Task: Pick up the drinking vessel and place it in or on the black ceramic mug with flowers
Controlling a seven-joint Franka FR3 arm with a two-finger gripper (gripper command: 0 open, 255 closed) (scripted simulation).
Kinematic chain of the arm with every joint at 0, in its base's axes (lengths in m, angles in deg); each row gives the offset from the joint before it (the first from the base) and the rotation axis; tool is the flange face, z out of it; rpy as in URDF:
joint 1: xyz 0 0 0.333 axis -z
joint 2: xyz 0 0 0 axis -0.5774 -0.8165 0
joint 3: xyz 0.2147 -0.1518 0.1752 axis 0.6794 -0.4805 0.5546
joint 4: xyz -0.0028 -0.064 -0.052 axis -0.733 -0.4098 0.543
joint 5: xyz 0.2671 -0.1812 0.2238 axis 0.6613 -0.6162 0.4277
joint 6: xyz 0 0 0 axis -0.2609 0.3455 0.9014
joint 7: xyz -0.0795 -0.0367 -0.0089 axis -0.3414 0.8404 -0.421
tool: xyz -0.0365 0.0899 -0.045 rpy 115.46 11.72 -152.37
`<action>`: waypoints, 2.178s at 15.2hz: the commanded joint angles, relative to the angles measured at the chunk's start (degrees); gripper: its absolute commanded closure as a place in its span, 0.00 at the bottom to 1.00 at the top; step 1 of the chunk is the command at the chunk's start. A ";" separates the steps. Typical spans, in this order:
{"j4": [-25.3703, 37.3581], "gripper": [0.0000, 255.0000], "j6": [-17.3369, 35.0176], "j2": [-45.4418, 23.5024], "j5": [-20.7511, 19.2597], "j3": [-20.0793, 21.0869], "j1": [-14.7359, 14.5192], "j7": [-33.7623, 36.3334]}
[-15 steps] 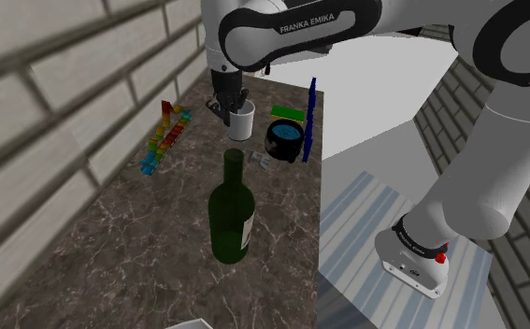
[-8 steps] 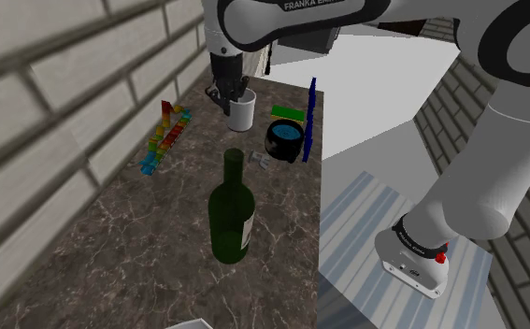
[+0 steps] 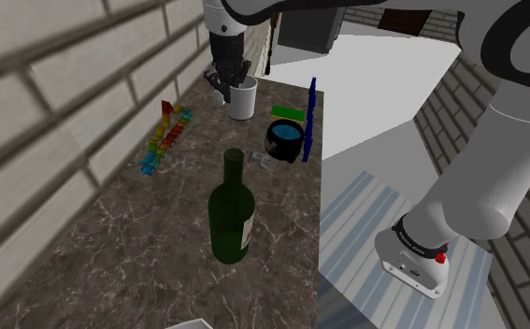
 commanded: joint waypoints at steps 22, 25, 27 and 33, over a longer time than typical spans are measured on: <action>-31.86 1.00 8.23 25.16 5.23 -6.07 7.28 -13.91; -33.76 1.00 10.53 24.75 5.14 -6.01 7.27 -13.73; -34.97 1.00 12.07 24.41 5.07 -5.98 7.27 -13.61; -37.59 1.00 15.65 23.43 4.85 -5.88 7.27 -13.28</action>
